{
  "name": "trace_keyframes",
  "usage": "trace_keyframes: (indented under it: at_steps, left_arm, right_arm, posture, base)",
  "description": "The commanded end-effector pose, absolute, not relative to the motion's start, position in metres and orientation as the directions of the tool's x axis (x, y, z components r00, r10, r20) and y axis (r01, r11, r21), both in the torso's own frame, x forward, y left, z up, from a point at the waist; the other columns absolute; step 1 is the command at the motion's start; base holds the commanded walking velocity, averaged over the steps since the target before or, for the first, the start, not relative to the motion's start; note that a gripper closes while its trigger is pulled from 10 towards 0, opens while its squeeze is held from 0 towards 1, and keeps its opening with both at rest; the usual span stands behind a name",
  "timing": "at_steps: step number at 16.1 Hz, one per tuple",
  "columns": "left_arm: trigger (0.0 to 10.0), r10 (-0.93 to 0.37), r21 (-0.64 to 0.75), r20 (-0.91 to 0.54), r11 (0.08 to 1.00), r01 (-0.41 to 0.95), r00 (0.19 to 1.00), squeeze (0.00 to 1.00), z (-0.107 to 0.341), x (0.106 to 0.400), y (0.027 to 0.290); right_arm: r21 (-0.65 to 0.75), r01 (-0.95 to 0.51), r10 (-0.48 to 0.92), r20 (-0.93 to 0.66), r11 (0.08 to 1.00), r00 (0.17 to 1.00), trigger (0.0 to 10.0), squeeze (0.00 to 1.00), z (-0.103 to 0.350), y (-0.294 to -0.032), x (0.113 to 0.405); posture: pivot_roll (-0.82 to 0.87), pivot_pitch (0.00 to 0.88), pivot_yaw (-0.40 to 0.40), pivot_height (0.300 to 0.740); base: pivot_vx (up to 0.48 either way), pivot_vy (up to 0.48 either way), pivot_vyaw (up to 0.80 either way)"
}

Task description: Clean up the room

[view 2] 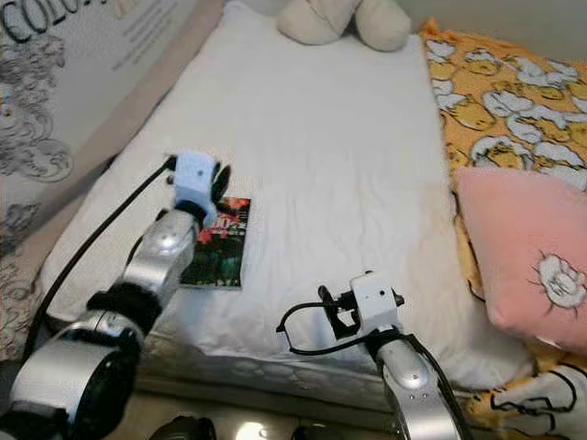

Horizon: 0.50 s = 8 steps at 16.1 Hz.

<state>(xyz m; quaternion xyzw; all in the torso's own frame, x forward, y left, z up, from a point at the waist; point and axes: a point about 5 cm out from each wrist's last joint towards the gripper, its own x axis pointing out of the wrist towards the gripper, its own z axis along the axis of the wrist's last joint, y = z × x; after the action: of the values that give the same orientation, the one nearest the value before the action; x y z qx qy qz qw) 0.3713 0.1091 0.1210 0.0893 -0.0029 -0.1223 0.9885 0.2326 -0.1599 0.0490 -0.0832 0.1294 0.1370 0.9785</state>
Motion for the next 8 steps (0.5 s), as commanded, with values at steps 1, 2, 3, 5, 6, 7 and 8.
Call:
trace_keyframes:
  at_steps: [1, 2, 3, 5, 6, 7, 8]
  left_arm:
    - [0.0, -0.298, 0.225, -0.032, 0.928, 0.298, 0.954, 0.00, 0.112, 0.365, 0.100]
    - [0.0, -0.303, 0.258, -0.055, 0.916, 0.307, 0.951, 0.00, 0.107, 0.362, 0.098]
    - [10.0, -0.300, 0.222, -0.066, 0.925, 0.307, 0.952, 1.00, 0.104, 0.361, 0.096]
    - [10.0, -0.297, 0.146, -0.087, 0.940, 0.307, 0.951, 1.00, 0.099, 0.359, 0.094]
    - [10.0, -0.294, 0.142, -0.094, 0.942, 0.305, 0.951, 1.00, 0.098, 0.358, 0.093]
    - [10.0, -0.308, 0.088, -0.131, 0.943, 0.320, 0.942, 1.00, 0.088, 0.351, 0.084]
    - [10.0, -0.334, 0.079, -0.153, 0.934, 0.348, 0.930, 1.00, 0.079, 0.343, 0.072]
  right_arm:
    - [-0.137, -0.277, 0.230, -0.285, 0.951, 0.931, 10.0, 0.00, 0.047, -0.164, 0.233]
    - [-0.136, -0.280, 0.234, -0.285, 0.950, 0.930, 10.0, 0.00, 0.047, -0.163, 0.233]
    - [-0.136, -0.282, 0.235, -0.285, 0.950, 0.929, 10.0, 0.00, 0.047, -0.163, 0.233]
    - [-0.136, -0.287, 0.239, -0.288, 0.948, 0.927, 10.0, 0.00, 0.047, -0.163, 0.233]
    - [-0.136, -0.288, 0.240, -0.288, 0.948, 0.927, 10.0, 0.00, 0.047, -0.163, 0.233]
    - [-0.138, -0.291, 0.242, -0.290, 0.947, 0.926, 10.0, 0.00, 0.046, -0.163, 0.233]
    - [-0.140, -0.292, 0.242, -0.290, 0.946, 0.926, 10.0, 0.00, 0.046, -0.163, 0.233]
  posture:
    - [-0.08, 0.087, -0.060, 0.740]
    - [-0.08, 0.088, -0.062, 0.740]
    - [-0.08, 0.089, -0.064, 0.740]
    - [-0.08, 0.086, -0.065, 0.740]
    - [-0.08, 0.084, -0.065, 0.740]
    - [-0.08, 0.078, -0.062, 0.740]
    - [-0.09, 0.075, -0.061, 0.740]
  base:
    - [0.000, 0.000, 0.00]
    - [0.000, 0.000, 0.00]
    - [0.000, 0.000, 0.00]
    - [0.000, 0.000, 0.00]
    - [0.000, 0.000, 0.00]
    - [0.000, 0.000, 0.00]
    - [0.000, 0.000, 0.00]
